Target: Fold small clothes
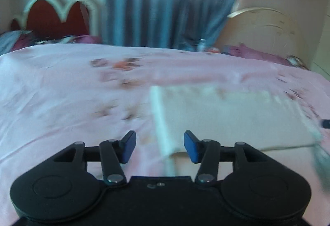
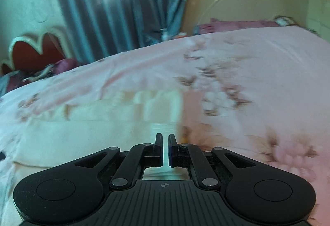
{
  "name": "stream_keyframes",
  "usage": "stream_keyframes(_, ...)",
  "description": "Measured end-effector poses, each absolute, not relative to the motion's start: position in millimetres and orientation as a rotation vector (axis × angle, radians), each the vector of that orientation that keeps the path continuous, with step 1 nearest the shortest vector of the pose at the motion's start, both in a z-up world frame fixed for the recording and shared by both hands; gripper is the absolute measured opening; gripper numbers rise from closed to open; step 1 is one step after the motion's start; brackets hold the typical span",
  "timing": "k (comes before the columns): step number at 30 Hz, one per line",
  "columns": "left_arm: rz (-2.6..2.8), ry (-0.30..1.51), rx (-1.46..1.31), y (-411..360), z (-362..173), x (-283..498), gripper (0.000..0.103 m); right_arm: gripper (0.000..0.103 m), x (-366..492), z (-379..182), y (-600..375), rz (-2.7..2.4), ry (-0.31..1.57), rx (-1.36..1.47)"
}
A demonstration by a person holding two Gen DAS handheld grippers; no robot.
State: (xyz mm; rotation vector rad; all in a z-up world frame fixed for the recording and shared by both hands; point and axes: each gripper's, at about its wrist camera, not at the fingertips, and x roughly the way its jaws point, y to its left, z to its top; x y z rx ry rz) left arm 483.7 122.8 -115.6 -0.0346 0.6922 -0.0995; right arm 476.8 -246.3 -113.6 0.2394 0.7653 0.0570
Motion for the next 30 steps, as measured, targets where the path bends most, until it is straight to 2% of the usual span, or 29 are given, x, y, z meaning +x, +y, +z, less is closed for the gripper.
stream_keyframes(3,-0.156,0.750,-0.033,100.1,-133.6,500.4,0.050,0.004,489.0,-133.3,-225.0,0.079,0.857,0.191)
stream_keyframes(4,-0.168,0.784,-0.040,97.1,-141.4,505.4,0.054,0.004,492.2,-141.6,-224.9,0.057,0.907,0.181)
stream_keyframes(9,-0.169,0.821,-0.058,102.6,-141.2,521.0,0.056,0.004,495.0,-130.0,-237.7,0.038,0.880,0.221)
stream_keyframes(13,-0.187,0.785,-0.030,98.8,-137.1,565.0,0.057,0.004,536.4,-135.7,-246.8,0.011,0.875,0.219)
stream_keyframes(16,-0.163,0.826,-0.007,106.4,-151.2,617.8,0.063,0.004,561.3,-142.6,-260.7,-0.024,0.897,0.204)
stream_keyframes(17,-0.145,0.851,-0.006,112.6,-158.8,634.8,0.072,0.004,567.8,-145.8,-265.1,-0.050,0.907,0.191)
stream_keyframes(18,-0.145,0.863,-0.028,119.4,-161.5,641.3,0.075,0.004,570.9,-147.3,-270.0,-0.056,0.907,0.195)
stream_keyframes(19,-0.145,0.862,-0.050,125.6,-160.1,645.1,0.072,0.004,571.4,-145.7,-273.8,-0.065,0.907,0.212)
stream_keyframes(20,-0.126,0.854,-0.053,129.7,-154.2,643.6,0.063,0.004,569.2,-141.7,-274.5,-0.080,0.900,0.215)
stream_keyframes(21,-0.110,0.833,-0.048,129.5,-147.2,636.9,0.062,0.004,563.3,-135.8,-272.3,-0.079,0.876,0.211)
stream_keyframes(24,-0.187,0.759,-0.050,106.5,-130.4,603.2,0.064,0.004,552.5,-123.1,-240.3,0.051,0.820,0.243)
stream_keyframes(26,-0.245,0.732,0.017,71.1,-129.4,585.7,0.070,0.005,555.1,-125.1,-204.5,0.143,0.842,0.214)
stream_keyframes(27,-0.274,0.724,0.033,56.3,-131.4,579.9,0.071,0.010,556.2,-127.0,-188.3,0.175,0.847,0.202)
stream_keyframes(28,-0.295,0.727,0.048,42.7,-134.7,575.7,0.072,0.019,556.9,-128.6,-173.2,0.205,0.852,0.185)
stream_keyframes(29,-0.303,0.733,0.066,32.7,-138.7,573.2,0.072,0.045,555.7,-128.7,-162.7,0.220,0.839,0.165)
stream_keyframes(30,-0.307,0.737,0.087,24.3,-143.1,570.1,0.072,0.052,552.4,-128.7,-153.7,0.237,0.819,0.141)
